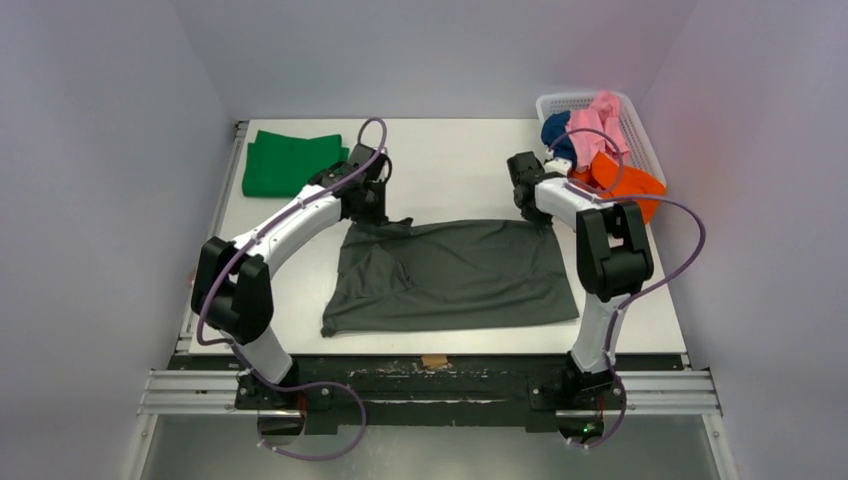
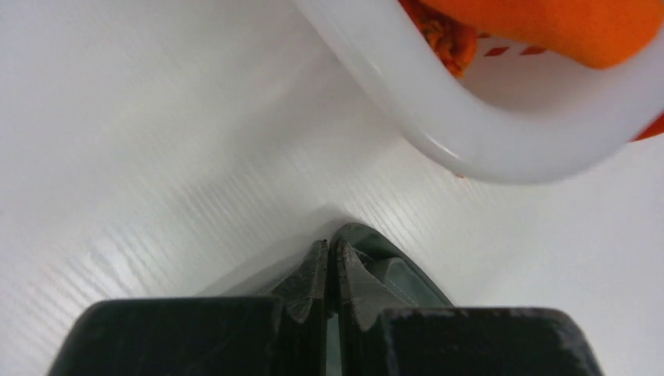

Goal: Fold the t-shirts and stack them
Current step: Grab the side of the flattened tshirt furthest away from the robot with both arms, then fold the other side of the tshirt into a rectangle

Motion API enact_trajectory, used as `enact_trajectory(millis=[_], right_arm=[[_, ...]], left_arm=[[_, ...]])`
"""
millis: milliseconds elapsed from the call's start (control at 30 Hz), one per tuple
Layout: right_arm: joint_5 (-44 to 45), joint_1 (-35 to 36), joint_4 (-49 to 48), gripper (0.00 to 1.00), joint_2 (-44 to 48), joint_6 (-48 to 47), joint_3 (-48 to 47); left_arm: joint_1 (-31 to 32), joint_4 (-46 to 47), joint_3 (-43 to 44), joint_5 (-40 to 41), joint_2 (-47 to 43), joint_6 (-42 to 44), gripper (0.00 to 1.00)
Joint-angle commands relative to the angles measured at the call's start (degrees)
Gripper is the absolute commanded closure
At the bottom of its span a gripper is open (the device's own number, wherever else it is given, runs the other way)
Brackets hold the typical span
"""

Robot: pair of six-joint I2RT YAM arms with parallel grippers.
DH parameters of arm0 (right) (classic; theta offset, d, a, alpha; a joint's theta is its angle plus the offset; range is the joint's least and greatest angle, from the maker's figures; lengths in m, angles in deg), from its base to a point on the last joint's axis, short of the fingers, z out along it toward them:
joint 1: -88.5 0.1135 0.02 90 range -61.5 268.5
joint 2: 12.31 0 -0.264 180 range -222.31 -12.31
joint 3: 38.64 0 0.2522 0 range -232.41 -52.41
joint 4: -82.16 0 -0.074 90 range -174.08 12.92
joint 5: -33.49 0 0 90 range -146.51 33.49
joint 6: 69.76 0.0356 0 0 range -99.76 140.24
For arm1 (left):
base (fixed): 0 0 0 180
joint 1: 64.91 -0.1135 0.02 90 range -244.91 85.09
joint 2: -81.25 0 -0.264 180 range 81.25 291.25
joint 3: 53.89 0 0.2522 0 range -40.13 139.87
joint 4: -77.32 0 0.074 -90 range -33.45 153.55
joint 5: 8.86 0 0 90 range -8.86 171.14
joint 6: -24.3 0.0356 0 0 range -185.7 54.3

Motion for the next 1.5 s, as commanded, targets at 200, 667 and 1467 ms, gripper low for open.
enact_trajectory(millis=[200, 667, 1467], right_arm=[[-2.0, 1.6, -8.8, 1.0, 14.9, -4.9, 13.0], [-3.4, 1.9, -9.3, 1.0, 29.5, -8.4, 21.8], [-6.8, 1.9, -5.9, 0.29, 51.3, 6.9, 36.2]], left_arm=[[2.5, 3.3, -13.8, 0.9, -14.1, -4.5, 1.0], [3.1, 2.2, -23.1, 2.7, -27.5, -7.5, 1.0], [9.7, 1.4, -45.3, -3.5, -47.8, -17.3, 0.25]])
